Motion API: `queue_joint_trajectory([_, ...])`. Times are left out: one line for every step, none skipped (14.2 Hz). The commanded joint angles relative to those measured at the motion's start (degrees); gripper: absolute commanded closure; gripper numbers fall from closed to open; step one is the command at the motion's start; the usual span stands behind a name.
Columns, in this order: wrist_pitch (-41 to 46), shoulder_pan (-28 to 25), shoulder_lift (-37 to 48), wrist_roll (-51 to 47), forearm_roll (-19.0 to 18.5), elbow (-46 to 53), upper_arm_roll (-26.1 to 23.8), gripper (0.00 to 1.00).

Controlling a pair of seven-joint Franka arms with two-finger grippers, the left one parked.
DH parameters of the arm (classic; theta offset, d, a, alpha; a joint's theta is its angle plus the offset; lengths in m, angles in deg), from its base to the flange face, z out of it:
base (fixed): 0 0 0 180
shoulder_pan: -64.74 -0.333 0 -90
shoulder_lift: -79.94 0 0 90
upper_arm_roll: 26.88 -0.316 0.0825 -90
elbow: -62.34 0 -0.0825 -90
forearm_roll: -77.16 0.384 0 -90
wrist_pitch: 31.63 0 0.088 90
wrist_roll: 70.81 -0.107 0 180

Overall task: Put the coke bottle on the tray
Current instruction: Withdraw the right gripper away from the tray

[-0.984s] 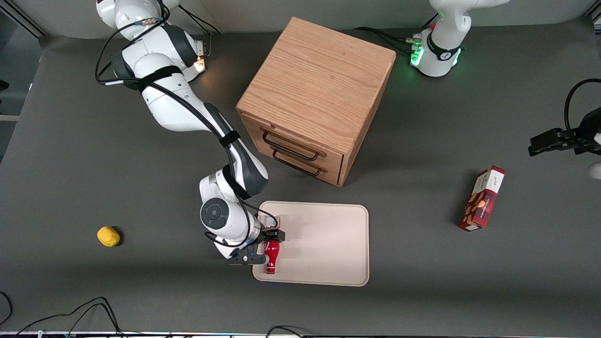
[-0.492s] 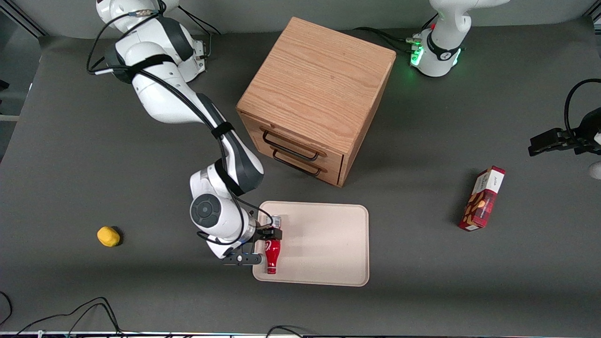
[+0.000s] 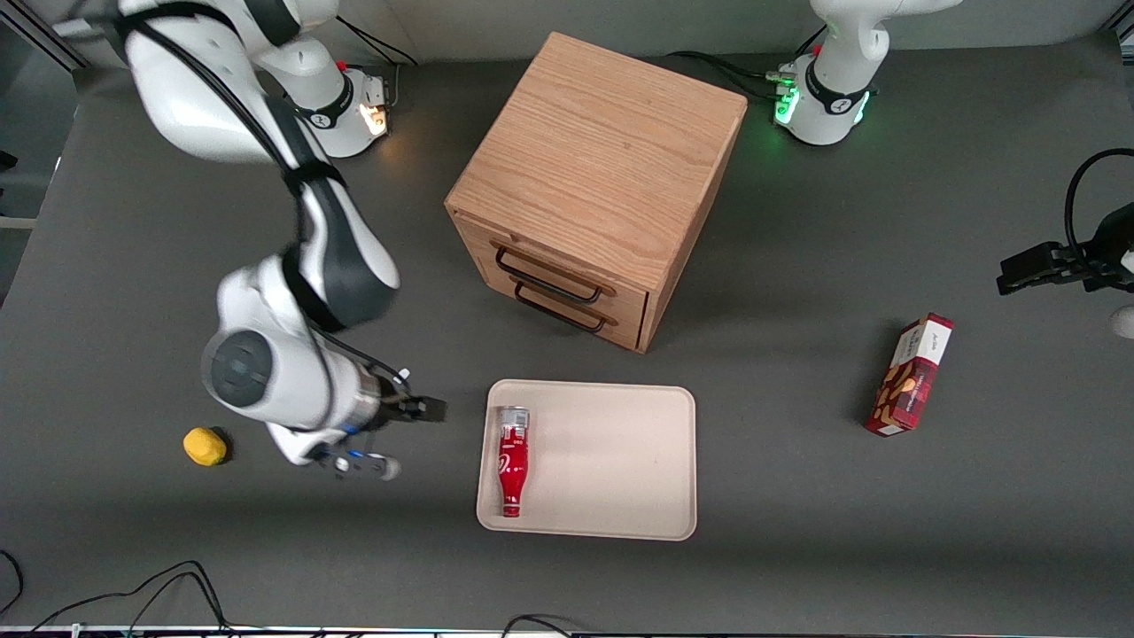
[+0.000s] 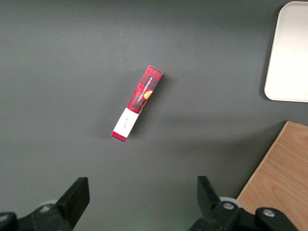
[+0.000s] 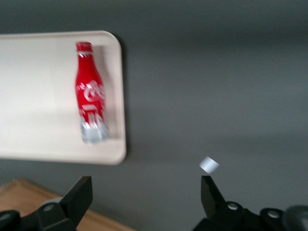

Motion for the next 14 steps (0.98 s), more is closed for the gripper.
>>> queue_joint_trajectory([4.6,5.0,15.5,6.0,-1.8,-14.2,-0.4,0.00])
queue_joint_trajectory([7.5,6.5,17.8,7.2,-2.9,-14.2,-0.4,0.00])
queue_joint_trajectory([9.6,8.2,20.5,7.8,-4.3,-14.6,-0.5,0.00])
queue_joint_trajectory([10.9,9.5,22.5,8.7,-4.7,-15.0,-0.6,0.00])
queue_joint_trajectory([12.0,9.8,23.8,8.8,-5.4,-14.6,-0.6,0.00])
queue_joint_trajectory([13.4,9.9,24.4,8.8,-6.6,-13.3,-0.4,0.00])
queue_joint_trajectory([16.8,9.9,24.4,9.1,-7.9,-11.5,-0.3,0.00])
queue_joint_trajectory([20.3,10.0,24.2,10.1,-9.4,-9.5,-0.3,0.00])
queue_joint_trajectory([22.0,10.0,24.0,10.6,-9.9,-7.5,-0.2,0.00])
queue_joint_trajectory([22.9,10.1,23.9,10.6,-9.9,-6.5,0.0,0.00])
queue_joint_trajectory([23.0,10.7,24.0,10.5,-9.8,-5.9,0.0,0.00])
queue_joint_trajectory([23.3,11.5,23.9,10.6,-9.5,-5.9,0.0,0.00])
queue_joint_trajectory([23.4,11.0,24.0,10.8,-9.5,-6.2,0.5,0.00])
queue_joint_trajectory([24.0,9.1,23.9,10.6,-9.3,-6.2,2.7,0.00])
